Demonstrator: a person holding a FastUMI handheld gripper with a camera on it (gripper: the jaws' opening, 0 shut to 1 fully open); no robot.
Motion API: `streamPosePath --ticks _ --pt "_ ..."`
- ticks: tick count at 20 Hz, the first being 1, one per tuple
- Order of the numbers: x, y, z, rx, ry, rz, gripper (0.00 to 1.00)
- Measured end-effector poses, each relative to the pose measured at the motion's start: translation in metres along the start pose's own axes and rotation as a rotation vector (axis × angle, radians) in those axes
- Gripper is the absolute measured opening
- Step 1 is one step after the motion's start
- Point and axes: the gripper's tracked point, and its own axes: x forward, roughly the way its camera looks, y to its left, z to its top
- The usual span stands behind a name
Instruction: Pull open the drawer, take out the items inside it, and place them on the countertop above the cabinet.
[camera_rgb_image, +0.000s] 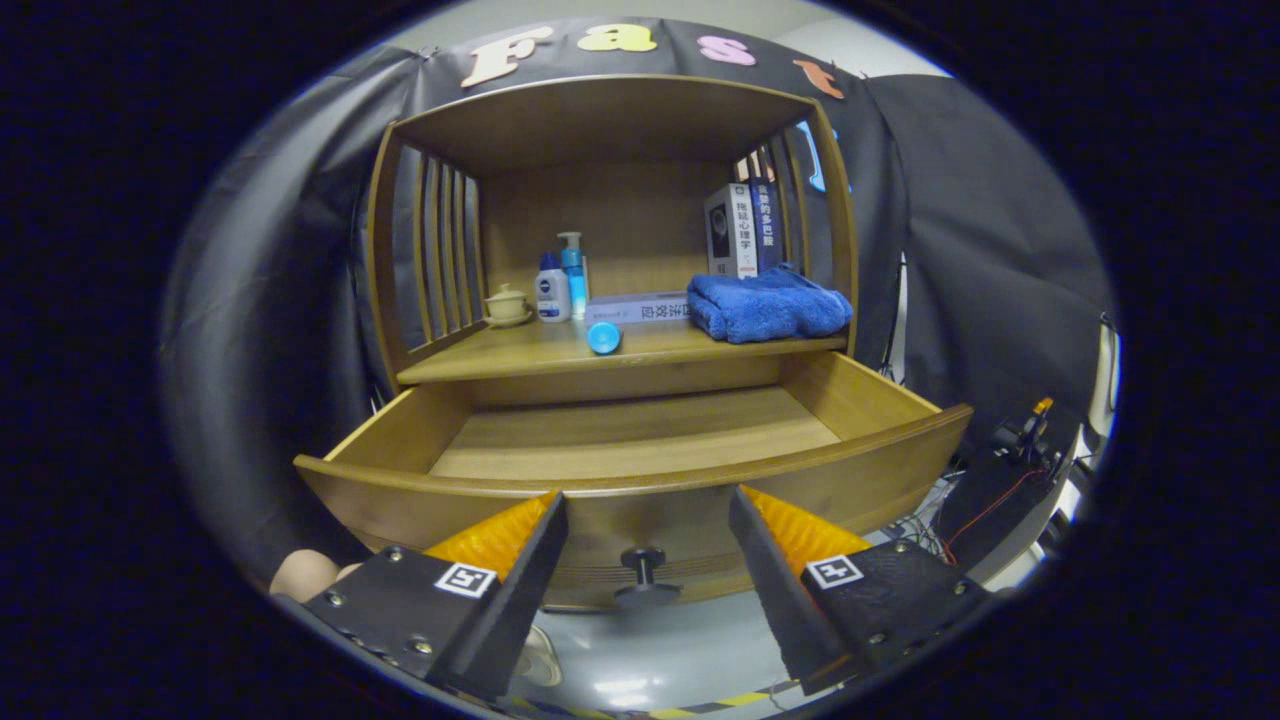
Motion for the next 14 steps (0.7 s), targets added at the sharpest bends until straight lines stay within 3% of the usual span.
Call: streamPosePath --ticks 5,14 --pt "0.0017 0.0000 -0.0023 0.032 0.002 0.015 0.97" --pt "0.0049 -0.0019 0.0044 -0.045 -0.023 0.013 0.97"
